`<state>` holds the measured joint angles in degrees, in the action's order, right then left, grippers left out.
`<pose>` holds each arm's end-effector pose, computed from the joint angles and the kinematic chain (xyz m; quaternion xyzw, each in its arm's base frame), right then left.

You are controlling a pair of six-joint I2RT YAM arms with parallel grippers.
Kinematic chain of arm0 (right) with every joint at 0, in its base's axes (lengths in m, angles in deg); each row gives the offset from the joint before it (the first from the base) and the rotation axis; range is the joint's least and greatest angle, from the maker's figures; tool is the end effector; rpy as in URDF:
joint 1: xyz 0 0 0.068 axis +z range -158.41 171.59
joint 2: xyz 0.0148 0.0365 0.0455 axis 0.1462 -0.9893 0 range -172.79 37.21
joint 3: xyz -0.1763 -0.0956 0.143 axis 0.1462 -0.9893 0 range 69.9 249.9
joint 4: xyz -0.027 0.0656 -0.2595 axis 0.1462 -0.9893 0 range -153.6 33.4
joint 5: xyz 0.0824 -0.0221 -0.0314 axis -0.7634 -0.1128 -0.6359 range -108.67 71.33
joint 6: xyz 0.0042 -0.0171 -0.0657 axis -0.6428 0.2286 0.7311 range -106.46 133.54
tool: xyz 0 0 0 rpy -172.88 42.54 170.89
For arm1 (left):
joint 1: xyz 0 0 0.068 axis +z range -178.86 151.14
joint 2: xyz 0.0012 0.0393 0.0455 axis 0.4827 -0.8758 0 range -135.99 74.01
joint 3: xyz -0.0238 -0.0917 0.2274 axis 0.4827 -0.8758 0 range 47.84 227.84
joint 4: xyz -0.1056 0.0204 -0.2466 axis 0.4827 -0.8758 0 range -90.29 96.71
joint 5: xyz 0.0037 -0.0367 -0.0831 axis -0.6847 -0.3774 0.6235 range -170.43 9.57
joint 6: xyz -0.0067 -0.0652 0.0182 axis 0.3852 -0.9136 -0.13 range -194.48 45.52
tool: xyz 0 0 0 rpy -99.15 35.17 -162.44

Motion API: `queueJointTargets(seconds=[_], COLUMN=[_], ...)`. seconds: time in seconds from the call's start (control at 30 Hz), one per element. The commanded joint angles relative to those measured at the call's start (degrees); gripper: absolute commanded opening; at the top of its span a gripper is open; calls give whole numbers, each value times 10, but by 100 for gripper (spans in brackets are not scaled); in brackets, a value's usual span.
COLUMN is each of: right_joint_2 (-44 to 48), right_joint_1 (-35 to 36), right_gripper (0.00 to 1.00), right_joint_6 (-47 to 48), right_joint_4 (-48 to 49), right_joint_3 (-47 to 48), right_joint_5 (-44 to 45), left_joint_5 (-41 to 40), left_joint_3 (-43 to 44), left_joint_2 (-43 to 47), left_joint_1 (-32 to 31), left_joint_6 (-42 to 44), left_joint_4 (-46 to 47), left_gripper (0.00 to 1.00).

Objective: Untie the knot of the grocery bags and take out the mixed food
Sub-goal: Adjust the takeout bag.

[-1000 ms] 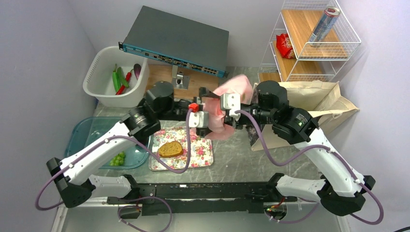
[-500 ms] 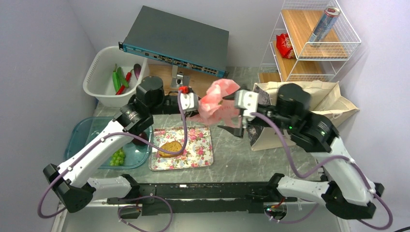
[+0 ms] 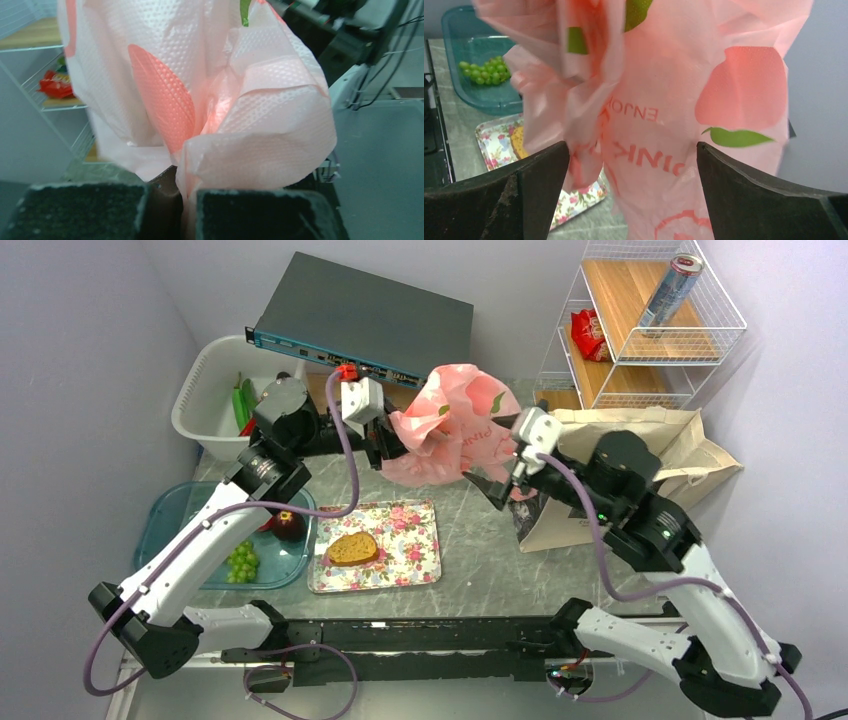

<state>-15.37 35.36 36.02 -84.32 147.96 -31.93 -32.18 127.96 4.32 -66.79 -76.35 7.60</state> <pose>0.1401 0.1516 0.4593 -0.4583 0.5559 0.2089 0.6613 0.1991 -0.2069 0.4617 0.4796 0.4524 -0.4839 0.5754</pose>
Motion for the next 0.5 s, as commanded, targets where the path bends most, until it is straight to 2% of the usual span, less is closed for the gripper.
queueJointTargets(seconds=[0.0, 0.2, 0.37, 0.4, 0.47], right_joint_2=[-26, -64, -107, -110, -111], right_joint_1=[-1, 7, 33, 33, 29], right_gripper=[100, 100, 98, 91, 63], right_joint_6=[-17, -76, -106, -116, -130], right_joint_4=[99, 141, 223, 233, 236], right_joint_3=[4, -7, -7, -11, -15], right_joint_5=[-80, -201, -165, -139, -77], left_joint_5=[67, -24, -74, -77, -72], left_joint_3=[29, 67, 109, 113, 114], left_joint_2=[-12, -48, -87, -89, -86], left_joint_1=[-2, -6, -17, -18, -18], left_joint_6=[-107, -224, -288, -297, -298], left_joint_4=[90, 162, 196, 197, 201], left_gripper=[0, 0, 0, 0, 0])
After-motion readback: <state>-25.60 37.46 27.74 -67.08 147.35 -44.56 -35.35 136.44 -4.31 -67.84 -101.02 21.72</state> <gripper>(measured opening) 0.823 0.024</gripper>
